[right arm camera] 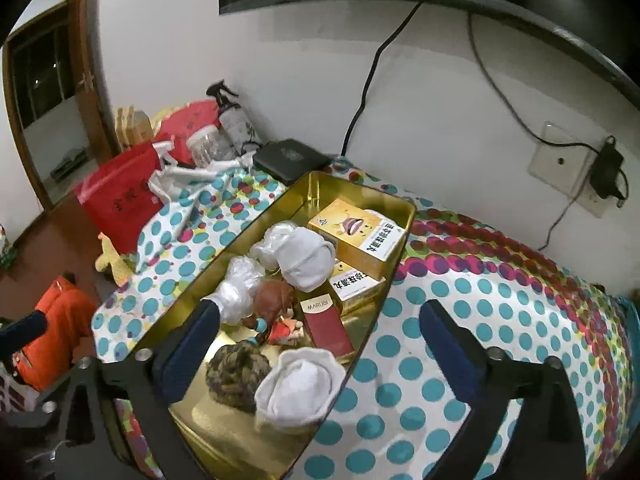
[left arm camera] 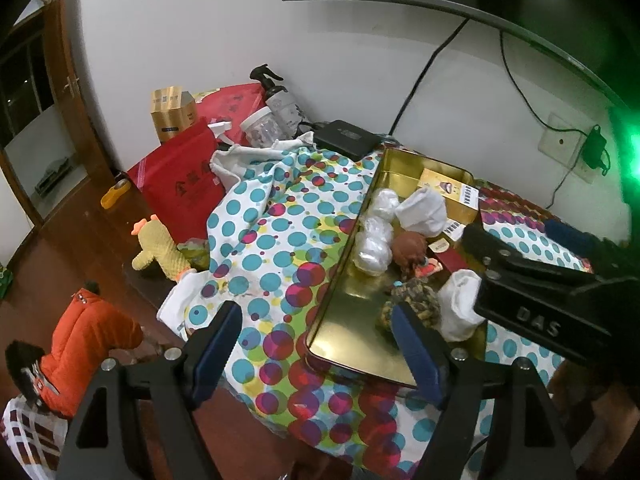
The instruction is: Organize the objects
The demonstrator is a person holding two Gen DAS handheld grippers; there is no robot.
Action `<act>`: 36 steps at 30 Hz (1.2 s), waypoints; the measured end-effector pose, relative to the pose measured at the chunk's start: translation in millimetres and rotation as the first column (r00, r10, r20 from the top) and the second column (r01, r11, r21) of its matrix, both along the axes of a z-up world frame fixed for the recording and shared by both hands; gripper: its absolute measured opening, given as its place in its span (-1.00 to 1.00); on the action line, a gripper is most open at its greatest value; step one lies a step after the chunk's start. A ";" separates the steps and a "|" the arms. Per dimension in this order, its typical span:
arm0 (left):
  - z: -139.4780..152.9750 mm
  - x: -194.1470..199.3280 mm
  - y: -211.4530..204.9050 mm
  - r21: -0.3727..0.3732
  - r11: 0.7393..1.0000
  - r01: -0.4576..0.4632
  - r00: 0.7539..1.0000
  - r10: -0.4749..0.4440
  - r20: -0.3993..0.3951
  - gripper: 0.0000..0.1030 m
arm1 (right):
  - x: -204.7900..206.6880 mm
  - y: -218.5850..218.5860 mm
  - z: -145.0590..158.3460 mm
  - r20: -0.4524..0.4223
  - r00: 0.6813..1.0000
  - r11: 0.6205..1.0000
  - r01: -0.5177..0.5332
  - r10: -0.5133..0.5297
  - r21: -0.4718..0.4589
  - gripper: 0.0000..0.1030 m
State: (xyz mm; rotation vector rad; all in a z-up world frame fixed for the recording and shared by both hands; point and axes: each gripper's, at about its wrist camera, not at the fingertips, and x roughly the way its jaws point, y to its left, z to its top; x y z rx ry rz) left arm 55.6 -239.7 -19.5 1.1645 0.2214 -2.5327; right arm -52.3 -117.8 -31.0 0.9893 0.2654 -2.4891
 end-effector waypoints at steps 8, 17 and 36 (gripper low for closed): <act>10.9 2.6 23.0 -0.016 0.999 0.034 0.999 -0.034 0.005 0.62 | 34.4 35.8 24.1 -0.042 0.998 0.998 0.049 -0.051 -0.039 1.00; 26.6 9.8 53.6 -0.035 0.996 0.078 0.997 -0.078 0.006 0.62 | 67.5 97.9 41.1 -0.008 0.984 0.978 0.174 -0.176 -0.111 1.00; 48.0 37.5 74.8 -0.077 0.996 0.041 0.999 -0.040 0.019 0.62 | 122.1 127.9 71.0 -0.034 0.965 0.965 0.261 -0.261 -0.009 1.00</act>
